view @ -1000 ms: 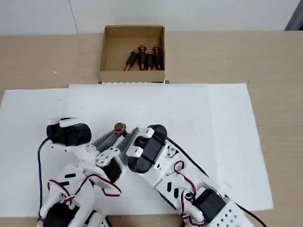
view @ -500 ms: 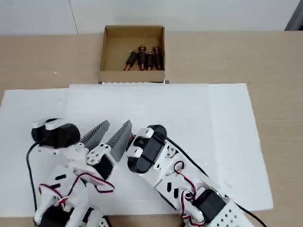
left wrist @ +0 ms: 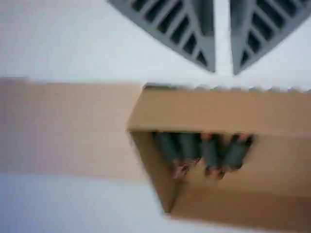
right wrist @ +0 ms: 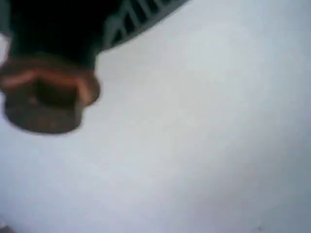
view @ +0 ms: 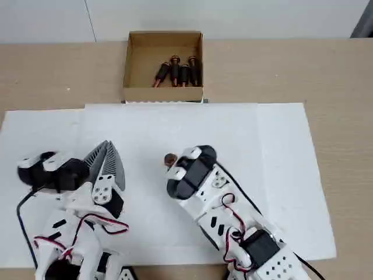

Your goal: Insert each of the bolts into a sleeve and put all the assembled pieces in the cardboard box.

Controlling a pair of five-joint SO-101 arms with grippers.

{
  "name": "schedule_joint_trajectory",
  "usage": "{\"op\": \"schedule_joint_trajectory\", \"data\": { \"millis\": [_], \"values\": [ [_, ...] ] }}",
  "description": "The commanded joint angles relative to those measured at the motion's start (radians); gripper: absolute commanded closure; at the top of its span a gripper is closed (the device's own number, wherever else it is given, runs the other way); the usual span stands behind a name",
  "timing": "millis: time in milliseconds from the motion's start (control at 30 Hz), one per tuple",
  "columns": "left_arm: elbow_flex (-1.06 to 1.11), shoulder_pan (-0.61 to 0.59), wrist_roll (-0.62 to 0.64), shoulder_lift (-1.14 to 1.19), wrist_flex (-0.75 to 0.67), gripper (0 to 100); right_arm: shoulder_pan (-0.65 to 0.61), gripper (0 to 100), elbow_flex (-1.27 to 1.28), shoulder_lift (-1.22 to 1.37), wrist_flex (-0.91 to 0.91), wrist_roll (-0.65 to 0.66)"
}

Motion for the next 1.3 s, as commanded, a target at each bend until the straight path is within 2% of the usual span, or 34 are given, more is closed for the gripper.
{"op": "schedule_joint_trajectory", "data": {
  "millis": [0,133,233,367,500,700,900,1133,1267],
  "values": [
    [0.054,-0.043,-0.063,0.002,-0.003,99,0.077,99.5,-0.02,-0.012,-0.033,-0.023],
    [0.145,-0.063,-0.103,0.002,-0.005,99,0.182,99.5,-0.055,-0.001,-0.025,-0.14],
    [0.213,-0.063,-0.124,0.002,-0.005,99,0.239,99.5,-0.078,-0.001,-0.025,-0.152],
    [0.242,-0.057,-0.13,0.002,-0.005,99,0.271,99.5,-0.14,0.013,-0.015,-0.155],
    [0.3,-0.06,-0.13,0.002,-0.005,99,0.274,99.5,-0.282,0.136,0.059,-0.19],
    [0.361,-0.061,-0.135,0.0,-0.077,99,0.331,99.5,-0.58,0.484,0.07,-0.235],
    [0.458,-0.064,-0.264,0.0,-0.161,99,0.337,99.5,-0.914,0.86,0.042,-0.226],
    [0.473,-0.063,-0.275,0.002,-0.175,99,0.337,99.5,-1.284,1.293,-0.054,-0.118],
    [0.473,-0.058,-0.275,0.002,-0.158,99,0.332,99.5,-1.482,1.521,-0.093,-0.008]
  ]
}}
